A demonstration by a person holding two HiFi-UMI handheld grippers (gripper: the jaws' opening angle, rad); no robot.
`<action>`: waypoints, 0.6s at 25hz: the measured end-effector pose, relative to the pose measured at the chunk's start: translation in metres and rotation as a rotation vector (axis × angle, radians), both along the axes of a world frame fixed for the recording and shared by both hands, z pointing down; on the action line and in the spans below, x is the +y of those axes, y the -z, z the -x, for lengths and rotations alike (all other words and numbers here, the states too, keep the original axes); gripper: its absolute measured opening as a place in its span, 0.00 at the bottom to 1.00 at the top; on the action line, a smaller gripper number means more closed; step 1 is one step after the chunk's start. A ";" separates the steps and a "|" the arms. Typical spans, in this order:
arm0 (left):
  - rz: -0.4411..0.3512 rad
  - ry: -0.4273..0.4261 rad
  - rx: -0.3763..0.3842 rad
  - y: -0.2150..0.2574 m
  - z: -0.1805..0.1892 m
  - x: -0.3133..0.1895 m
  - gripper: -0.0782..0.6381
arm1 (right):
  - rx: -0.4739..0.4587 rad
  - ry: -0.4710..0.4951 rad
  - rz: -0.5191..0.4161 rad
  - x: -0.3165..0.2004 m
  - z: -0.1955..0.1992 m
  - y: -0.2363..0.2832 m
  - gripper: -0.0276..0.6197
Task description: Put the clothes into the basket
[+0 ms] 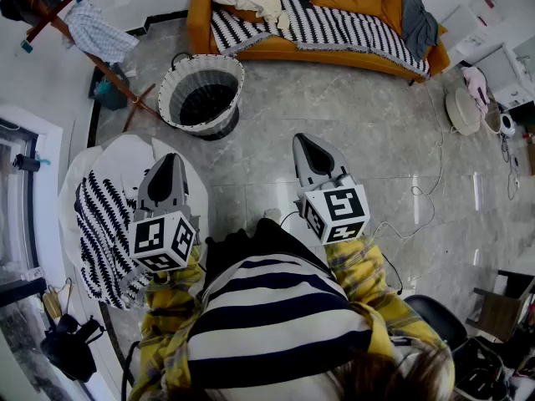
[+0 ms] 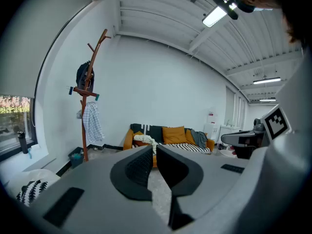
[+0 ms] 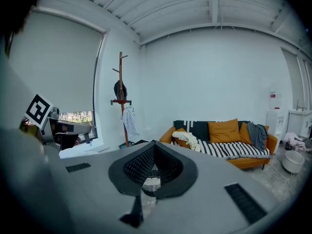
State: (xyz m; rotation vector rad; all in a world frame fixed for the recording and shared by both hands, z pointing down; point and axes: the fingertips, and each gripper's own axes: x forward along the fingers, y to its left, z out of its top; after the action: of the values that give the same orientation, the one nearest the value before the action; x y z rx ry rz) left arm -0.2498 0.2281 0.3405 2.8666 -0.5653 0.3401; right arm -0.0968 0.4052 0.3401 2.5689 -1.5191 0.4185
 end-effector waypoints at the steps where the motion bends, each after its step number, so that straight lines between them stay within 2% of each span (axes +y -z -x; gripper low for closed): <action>1: 0.003 -0.003 0.005 0.000 -0.003 0.002 0.16 | -0.005 0.003 -0.006 0.000 -0.003 0.000 0.08; 15: -0.003 0.013 0.000 0.003 -0.036 0.008 0.16 | -0.051 0.109 -0.041 -0.009 -0.029 -0.010 0.09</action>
State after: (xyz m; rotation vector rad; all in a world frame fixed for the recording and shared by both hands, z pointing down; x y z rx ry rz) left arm -0.2133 0.2359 0.3374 2.8644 -0.5842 0.3368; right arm -0.0683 0.3966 0.3506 2.5092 -1.6924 0.4484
